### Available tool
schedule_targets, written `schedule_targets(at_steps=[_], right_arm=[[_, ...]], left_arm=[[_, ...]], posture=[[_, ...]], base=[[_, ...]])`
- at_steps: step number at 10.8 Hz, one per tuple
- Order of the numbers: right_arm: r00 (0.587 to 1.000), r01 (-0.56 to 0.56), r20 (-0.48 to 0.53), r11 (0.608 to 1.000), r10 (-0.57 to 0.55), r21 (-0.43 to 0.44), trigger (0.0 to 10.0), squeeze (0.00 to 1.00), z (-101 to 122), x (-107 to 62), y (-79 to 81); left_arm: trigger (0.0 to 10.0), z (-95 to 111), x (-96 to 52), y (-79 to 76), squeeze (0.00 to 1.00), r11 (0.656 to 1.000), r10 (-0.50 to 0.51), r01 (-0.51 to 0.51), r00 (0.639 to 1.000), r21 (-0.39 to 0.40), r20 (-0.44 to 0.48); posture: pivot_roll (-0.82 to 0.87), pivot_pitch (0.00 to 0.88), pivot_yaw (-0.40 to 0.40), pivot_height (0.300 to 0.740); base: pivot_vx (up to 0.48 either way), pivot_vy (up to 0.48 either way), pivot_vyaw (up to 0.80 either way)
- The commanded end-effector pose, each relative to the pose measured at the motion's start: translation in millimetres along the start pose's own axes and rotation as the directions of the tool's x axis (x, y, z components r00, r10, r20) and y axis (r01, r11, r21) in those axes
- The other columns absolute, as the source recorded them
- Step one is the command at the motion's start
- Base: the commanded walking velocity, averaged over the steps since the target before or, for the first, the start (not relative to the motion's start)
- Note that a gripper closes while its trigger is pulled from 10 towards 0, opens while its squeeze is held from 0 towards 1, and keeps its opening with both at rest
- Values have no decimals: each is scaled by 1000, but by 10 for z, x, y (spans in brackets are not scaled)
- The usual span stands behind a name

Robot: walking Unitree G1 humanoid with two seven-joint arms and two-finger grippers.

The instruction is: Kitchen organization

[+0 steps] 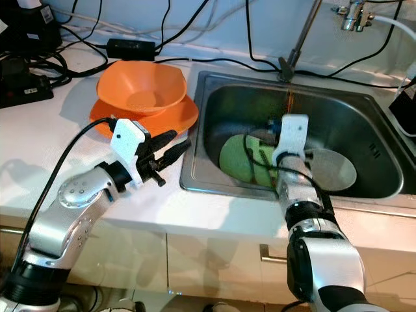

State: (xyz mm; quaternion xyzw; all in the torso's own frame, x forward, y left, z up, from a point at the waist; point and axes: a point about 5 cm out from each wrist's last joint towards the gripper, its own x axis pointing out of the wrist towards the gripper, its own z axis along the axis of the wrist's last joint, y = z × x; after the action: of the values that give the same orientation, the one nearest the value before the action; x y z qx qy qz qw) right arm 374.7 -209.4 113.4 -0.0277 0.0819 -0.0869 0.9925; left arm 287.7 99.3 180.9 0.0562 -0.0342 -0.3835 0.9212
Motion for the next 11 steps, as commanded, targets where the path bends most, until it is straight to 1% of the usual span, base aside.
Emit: schedule_targets(at_steps=[1,2,4,5,7,8,9,10,11], right_arm=[[999,24,-27,1000,-24,19,10000,0,-19,7,-55],[997,37,-66,999,-36,15,10000,0,-68,3,-77],[994,45,-100,999,-44,2,10000,0,-103,2,-96],[994,44,-104,999,-43,3,10000,1000,-107,2,-95],[993,46,-106,999,-46,1,10000,1000,-104,4,-96],[994,48,-103,999,-47,0,10000,243,-101,4,-95],[994,51,-98,999,-51,5,10000,0,-99,4,-102],[995,56,-81,998,-56,-4,10000,0,-78,7,-116],[998,58,-38,998,-58,-14,10000,0,-10,19,-117]], left_arm=[[10000,10,-3,-56,0,1000,-28,28,1000,5,-7],[10000,3,-10,-73,0,999,-38,38,999,5,-16],[10000,-5,-13,-104,0,999,-51,51,998,6,-28],[10000,-9,-20,-120,0,999,-53,53,998,3,-33],[10000,-19,-22,-133,0,998,-57,57,998,-1,-40],[10000,-19,-22,-130,0,998,-58,58,997,0,-43],[10000,-17,-19,-135,0,998,-58,58,997,-1,-43],[10000,-19,-15,-148,0,998,-61,61,997,0,-43],[10000,-23,-12,-156,0,998,-63,63,997,1,-43]], posture=[[47,51,-120,740],[49,49,-119,740],[50,51,-119,740],[52,55,-121,740],[52,56,-120,740],[50,59,-119,740],[50,59,-119,740],[50,59,-119,740],[43,62,-112,740]], base=[[0,0,0],[0,0,0],[0,0,0],[0,0,0],[0,0,0],[0,0,0],[0,0,0],[0,0,0],[0,0,0]])
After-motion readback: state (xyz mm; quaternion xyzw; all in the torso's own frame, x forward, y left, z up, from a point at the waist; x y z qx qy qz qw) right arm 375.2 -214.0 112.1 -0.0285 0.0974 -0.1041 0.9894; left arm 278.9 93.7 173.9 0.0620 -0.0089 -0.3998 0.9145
